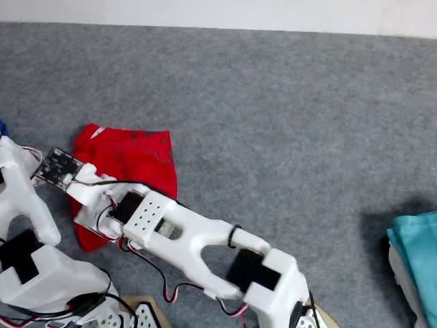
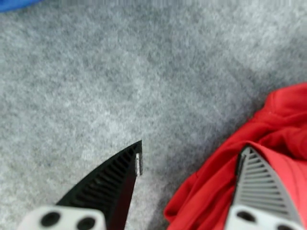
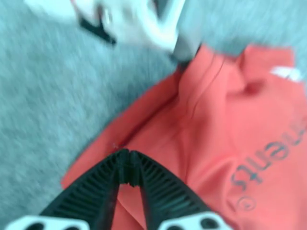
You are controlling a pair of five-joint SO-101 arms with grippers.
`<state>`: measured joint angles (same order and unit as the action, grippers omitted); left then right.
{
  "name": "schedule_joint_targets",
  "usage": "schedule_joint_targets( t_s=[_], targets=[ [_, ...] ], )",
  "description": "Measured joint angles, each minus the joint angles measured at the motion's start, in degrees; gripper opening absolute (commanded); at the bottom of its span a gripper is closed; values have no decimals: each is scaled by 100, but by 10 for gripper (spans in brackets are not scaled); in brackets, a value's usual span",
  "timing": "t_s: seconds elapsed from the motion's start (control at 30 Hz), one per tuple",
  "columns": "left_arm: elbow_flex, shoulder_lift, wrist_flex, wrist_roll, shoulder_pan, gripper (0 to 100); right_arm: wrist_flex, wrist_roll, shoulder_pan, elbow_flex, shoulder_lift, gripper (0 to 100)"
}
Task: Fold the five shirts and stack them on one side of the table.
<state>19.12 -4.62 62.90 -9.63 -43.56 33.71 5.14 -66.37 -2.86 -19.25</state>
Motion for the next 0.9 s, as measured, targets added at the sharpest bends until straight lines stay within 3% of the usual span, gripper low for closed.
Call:
schedule_joint_targets(
  t_s=[0.37,0.73,0.9],
  targets=[
    [0,0,-387,0,0,316,818,0,-123,-123,-97,8],
    [0,0,-501,0,9,316,897,-35,-369,-826,308,11],
    [0,0,-501,0,9,316,1020,-35,0,-818,1609,156]
  ],
)
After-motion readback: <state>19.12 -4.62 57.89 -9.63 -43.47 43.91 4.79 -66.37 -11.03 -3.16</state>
